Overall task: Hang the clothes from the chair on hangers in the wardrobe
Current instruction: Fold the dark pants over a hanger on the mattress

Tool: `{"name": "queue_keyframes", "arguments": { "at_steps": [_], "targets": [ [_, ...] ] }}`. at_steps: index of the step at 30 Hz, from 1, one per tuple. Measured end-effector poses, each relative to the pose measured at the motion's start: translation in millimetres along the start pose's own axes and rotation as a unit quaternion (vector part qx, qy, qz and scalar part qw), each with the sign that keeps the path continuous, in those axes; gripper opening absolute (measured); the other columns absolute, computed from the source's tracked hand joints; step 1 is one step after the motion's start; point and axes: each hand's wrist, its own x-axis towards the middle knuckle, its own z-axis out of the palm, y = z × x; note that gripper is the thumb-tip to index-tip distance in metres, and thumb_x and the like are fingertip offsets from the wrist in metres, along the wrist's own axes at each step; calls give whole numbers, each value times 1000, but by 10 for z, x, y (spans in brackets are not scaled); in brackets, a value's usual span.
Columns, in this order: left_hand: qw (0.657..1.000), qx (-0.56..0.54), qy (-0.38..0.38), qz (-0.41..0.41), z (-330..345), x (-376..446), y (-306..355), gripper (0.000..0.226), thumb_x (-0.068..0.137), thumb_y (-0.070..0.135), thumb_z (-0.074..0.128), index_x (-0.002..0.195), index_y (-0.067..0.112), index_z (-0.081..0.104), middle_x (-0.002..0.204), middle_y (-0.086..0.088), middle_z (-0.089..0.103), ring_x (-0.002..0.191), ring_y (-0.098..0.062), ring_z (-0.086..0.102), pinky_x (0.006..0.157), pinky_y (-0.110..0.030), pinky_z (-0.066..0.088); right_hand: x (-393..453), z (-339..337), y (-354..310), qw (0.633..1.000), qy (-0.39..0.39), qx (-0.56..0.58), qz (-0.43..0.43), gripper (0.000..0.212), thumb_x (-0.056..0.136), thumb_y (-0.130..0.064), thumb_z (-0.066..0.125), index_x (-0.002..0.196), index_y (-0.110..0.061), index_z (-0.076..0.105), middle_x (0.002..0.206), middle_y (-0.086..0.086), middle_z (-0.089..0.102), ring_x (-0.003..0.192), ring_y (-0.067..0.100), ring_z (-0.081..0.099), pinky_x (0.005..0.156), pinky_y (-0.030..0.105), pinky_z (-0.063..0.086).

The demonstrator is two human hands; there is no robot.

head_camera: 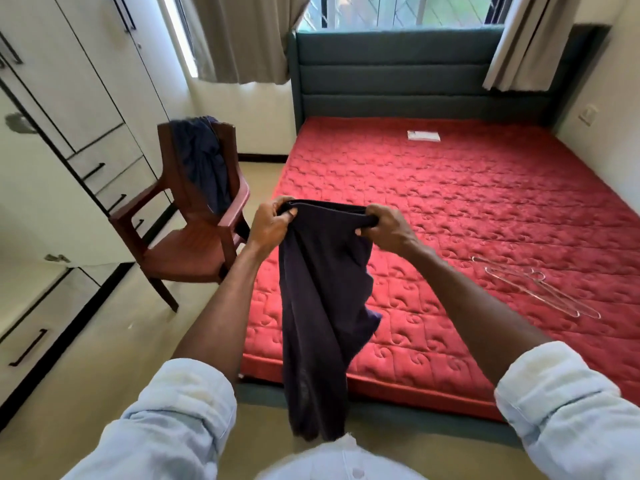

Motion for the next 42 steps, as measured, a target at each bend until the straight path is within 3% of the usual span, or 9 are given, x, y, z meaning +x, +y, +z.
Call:
{"name": "queue_keyframes", "arguments": {
  "at_steps": [4, 7, 9, 14, 18, 21, 30, 37, 42],
  "targets": [
    [994, 2, 71, 88, -309, 685, 885, 22, 90, 4, 57, 106, 17, 62, 99, -2, 68, 90, -12, 63, 91, -36, 51, 517, -678, -626, 981, 145, 124, -38, 40, 65, -9, 74, 91, -24, 49, 69, -7, 54, 62, 14, 50, 55, 29, 41],
    [974, 36, 134, 176, -506, 1085, 1644, 22, 92, 8, 56, 108, 20, 48, 93, 2, 64, 78, -6, 59, 79, -28, 49, 867, -1321, -1106, 959, 210, 182, -60, 52, 65, -13, 77, 109, -18, 50, 85, 3, 68, 72, 15, 62, 66, 33, 52],
    [951, 85, 165, 246, -614, 1244, 2135, 14, 94, 6, 49, 107, 10, 46, 88, 1, 58, 69, -3, 50, 67, -24, 40, 1017, -1750, -1435, 949, 260, 159, -78, 40, 69, -16, 80, 104, -11, 62, 92, 6, 71, 80, 15, 64, 75, 35, 53],
    [888, 142, 181, 397, -804, 1548, 3114, 30, 75, -10, 39, 74, 4, 65, 98, -3, 56, 91, -15, 54, 83, -14, 41, 1073, -2467, -2149, 894, 406, 98, -160, 25, 79, -30, 71, 100, -17, 69, 94, -6, 70, 86, 11, 58, 76, 27, 44],
    [901, 172, 163, 363, -870, 1731, 3625, 43, 70, -5, 37, 84, 9, 75, 100, -6, 69, 92, -21, 63, 79, -17, 43, 1192, -2821, -2400, 937, 291, 173, -82, 22, 92, -24, 62, 109, -10, 55, 96, 9, 65, 58, 19, 64, 51, 27, 48],
    [874, 128, 204, 423, -809, 1746, 3751, 43, 71, -4, 37, 87, 12, 73, 103, -1, 61, 94, -15, 59, 89, -21, 45, 1195, -3025, -2562, 906, 270, 299, -127, 24, 97, -18, 55, 115, -6, 42, 101, 18, 64, 50, 29, 68, 37, 28, 48],
    [887, 122, 195, 400, -812, 1859, 4006, 41, 79, -5, 42, 91, 15, 76, 103, 0, 66, 99, -15, 62, 90, -24, 48, 1233, -3136, -2619, 888, 313, 299, -157, 14, 98, -17, 55, 88, -19, 46, 84, 11, 63, 46, 25, 66, 36, 25, 44],
    [938, 49, 64, 338, -706, 2061, 3778, 34, 82, -2, 49, 91, 15, 77, 96, 6, 66, 92, -11, 62, 82, -22, 49, 1280, -3019, -2387, 884, 283, 366, -69, 19, 98, -17, 57, 116, -14, 51, 90, 5, 66, 53, 21, 69, 49, 29, 55],
    [936, 48, 30, 348, -592, 2192, 3606, 29, 80, -3, 68, 99, 16, 75, 102, 4, 62, 89, -6, 59, 79, -14, 50, 1337, -3081, -2056, 868, 232, 437, -32, 38, 88, 15, 54, 122, 0, 45, 106, 21, 64, 74, 28, 73, 72, 37, 61]
  ]
}}
